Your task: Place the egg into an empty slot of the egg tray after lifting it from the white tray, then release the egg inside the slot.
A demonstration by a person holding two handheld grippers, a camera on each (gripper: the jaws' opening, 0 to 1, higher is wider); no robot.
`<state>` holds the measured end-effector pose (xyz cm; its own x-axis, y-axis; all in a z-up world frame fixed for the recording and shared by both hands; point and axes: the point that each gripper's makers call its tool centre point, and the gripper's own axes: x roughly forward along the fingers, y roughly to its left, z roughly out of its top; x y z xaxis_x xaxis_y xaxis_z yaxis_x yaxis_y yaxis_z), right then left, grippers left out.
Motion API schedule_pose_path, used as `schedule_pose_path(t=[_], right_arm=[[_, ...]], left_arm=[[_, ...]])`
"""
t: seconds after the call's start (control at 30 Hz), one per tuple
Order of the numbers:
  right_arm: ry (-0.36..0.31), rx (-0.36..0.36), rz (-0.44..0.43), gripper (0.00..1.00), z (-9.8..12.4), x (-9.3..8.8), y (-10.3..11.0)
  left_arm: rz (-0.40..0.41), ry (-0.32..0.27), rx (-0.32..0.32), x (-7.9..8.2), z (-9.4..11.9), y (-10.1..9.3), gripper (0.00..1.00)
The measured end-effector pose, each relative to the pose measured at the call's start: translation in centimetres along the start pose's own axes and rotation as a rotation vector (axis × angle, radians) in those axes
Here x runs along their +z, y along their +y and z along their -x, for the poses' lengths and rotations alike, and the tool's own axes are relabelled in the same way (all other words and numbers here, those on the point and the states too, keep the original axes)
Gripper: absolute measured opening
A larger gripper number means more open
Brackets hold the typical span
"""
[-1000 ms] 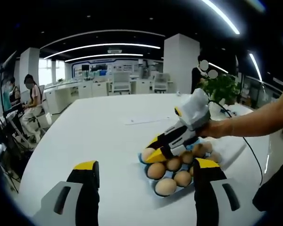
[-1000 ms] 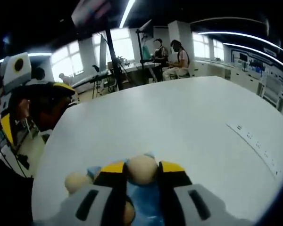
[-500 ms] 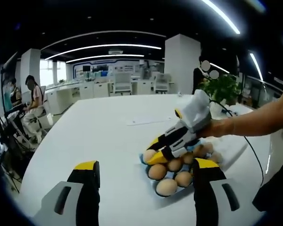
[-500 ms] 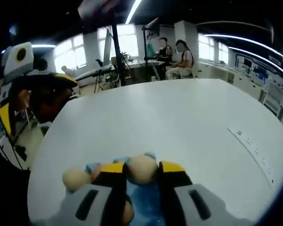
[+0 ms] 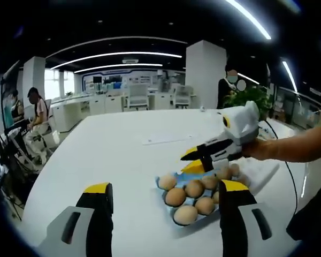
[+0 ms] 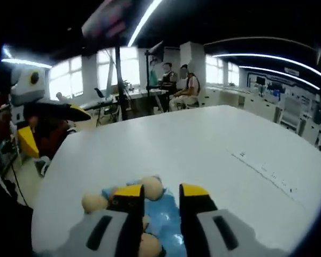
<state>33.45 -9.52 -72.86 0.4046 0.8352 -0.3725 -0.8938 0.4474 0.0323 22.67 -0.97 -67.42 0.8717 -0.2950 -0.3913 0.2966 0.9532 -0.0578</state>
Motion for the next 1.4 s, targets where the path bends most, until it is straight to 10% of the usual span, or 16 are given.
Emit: schedule_pose_path(t=[0.5, 0.97, 1.03, 1.4], right_arm=[[-0.043, -0.698, -0.165, 0.23, 17.3, -6.3, -12.3], [0.139, -0.688, -0.127, 0.25, 18.4, -10.8, -12.8], [0.26, -0.637, -0.068, 0.26, 18.2, -12.5, -12.5], [0.243, -0.534, -0.144, 0.24, 18.0, -12.2, -12.8]], left_arm=[[-0.005, -0.007, -0.033, 0.2, -0.8, -0.6, 0.82], [-0.009, -0.003, -0.032, 0.4, -1.0, -0.3, 0.82], [-0.01, -0.005, -0.032, 0.5, -1.0, -0.3, 0.82], [-0.014, -0.006, -0.027, 0.7, -1.1, -0.5, 0.82]])
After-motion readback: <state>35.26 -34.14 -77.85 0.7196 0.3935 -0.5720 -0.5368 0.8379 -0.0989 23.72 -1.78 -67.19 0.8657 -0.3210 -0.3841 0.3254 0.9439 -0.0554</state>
